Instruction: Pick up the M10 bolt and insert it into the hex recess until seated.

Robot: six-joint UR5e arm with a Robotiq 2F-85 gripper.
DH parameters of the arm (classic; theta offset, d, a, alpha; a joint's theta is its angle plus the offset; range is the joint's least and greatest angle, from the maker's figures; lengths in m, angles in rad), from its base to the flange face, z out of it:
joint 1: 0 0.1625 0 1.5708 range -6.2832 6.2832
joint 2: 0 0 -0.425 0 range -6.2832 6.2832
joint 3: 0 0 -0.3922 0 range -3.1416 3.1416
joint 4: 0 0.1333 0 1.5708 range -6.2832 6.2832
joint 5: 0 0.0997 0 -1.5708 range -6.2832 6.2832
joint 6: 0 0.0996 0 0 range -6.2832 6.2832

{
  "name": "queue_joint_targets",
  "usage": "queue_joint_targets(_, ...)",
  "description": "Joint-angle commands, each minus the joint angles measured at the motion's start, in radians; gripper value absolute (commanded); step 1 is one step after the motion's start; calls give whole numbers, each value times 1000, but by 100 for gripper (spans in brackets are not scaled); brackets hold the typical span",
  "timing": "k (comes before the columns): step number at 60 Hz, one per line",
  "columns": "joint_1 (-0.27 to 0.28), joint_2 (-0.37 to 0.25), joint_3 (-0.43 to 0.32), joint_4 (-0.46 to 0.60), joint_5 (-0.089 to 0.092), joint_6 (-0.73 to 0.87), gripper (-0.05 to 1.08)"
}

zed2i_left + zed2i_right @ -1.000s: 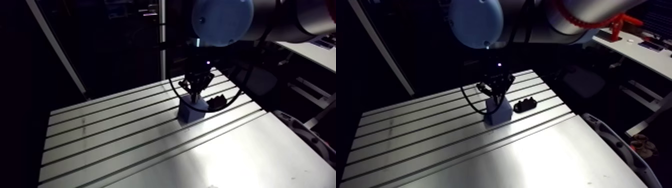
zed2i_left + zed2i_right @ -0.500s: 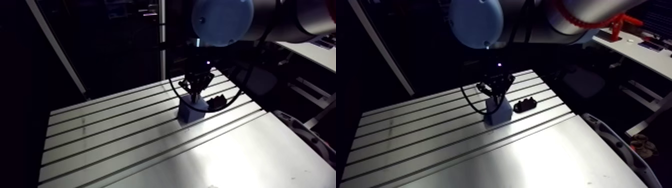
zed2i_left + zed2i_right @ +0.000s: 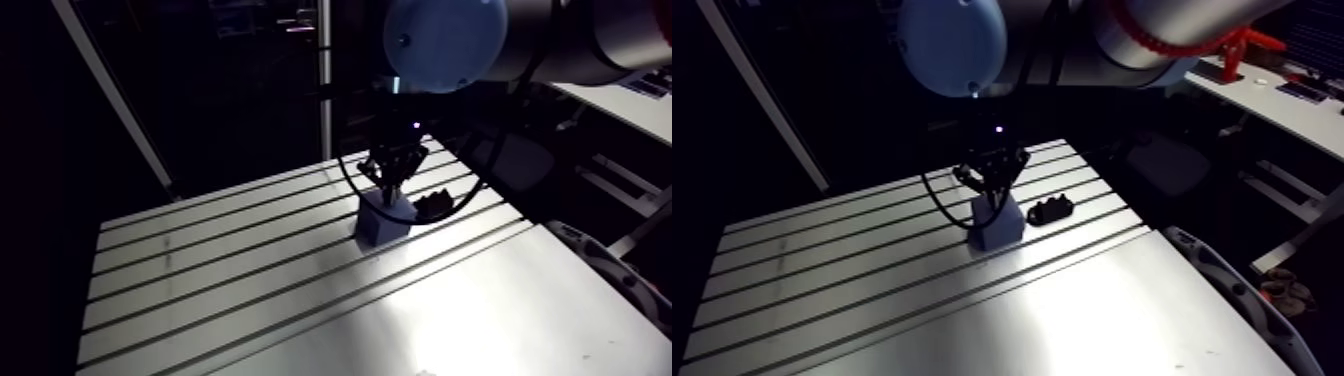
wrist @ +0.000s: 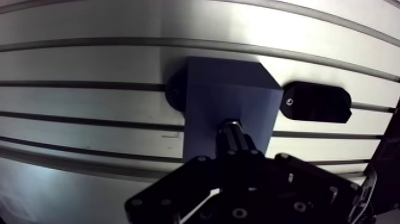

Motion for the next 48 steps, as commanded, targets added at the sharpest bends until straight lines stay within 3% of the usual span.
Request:
queue_joint_targets(1, 0, 0, 1, -4, 0, -1, 107)
queue_joint_targets(48, 0, 7, 5, -26, 0, -14, 107)
